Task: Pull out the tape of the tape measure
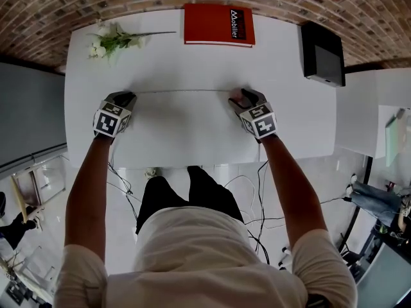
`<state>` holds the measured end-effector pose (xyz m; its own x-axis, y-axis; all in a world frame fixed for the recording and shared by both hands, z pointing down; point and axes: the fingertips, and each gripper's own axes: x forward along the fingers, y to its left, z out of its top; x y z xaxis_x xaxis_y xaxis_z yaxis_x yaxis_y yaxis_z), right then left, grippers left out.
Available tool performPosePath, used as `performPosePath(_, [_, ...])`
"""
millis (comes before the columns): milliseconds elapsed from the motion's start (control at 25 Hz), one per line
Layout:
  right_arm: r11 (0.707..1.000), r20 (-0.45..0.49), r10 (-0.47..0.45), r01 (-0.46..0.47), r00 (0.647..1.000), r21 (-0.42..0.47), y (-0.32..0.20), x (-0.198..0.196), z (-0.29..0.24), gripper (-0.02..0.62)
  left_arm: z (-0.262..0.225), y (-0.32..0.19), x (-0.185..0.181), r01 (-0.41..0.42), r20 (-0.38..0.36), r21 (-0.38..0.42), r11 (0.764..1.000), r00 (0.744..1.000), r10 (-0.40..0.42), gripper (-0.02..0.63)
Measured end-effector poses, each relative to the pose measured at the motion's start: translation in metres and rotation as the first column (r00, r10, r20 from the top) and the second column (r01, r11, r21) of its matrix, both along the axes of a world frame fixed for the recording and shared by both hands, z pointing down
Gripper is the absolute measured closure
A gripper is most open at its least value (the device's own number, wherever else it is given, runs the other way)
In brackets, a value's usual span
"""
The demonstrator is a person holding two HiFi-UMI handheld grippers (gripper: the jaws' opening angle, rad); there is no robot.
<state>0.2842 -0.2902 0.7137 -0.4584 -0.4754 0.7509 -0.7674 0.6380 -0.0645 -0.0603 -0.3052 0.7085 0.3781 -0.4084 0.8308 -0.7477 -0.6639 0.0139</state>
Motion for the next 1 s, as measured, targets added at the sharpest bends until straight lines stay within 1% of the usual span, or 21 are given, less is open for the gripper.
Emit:
performPosePath(120, [1.000,0.013,0.010,-0.010,1.000,0.012,0.000,0.001,0.000,0.357,-0.003,0.002,-0.002,0.011,0.013,0.009,1.000,1.000,-0.011,0.523])
performPosePath(440, [0.999,0.057,0.005,-0.007,0.998,0.040,0.009,0.008,-0.015,0.357,-0.018,0.012,-0.007,0.049,0.013,0.029,0.998,0.999,-0.049,0.502])
performPosePath(640, [0.998,0.083,0.008,-0.013,0.997,0.055,0.019,0.014,-0.023,0.357,-0.034,0.025,-0.005,0.089,-0.010,0.045,0.995,0.996,-0.089,0.500])
performPosePath(840, [0.996,0.100,0.039,-0.046,0.994,0.071,0.040,0.021,-0.034,0.359,-0.054,0.044,0.002,0.146,-0.078,0.056,0.988,0.987,-0.142,0.505])
performPosePath(1000, [0.993,0.108,0.074,-0.084,0.991,0.085,0.057,0.025,-0.039,0.364,-0.063,0.059,0.009,0.169,-0.109,0.072,0.983,0.981,-0.160,0.517])
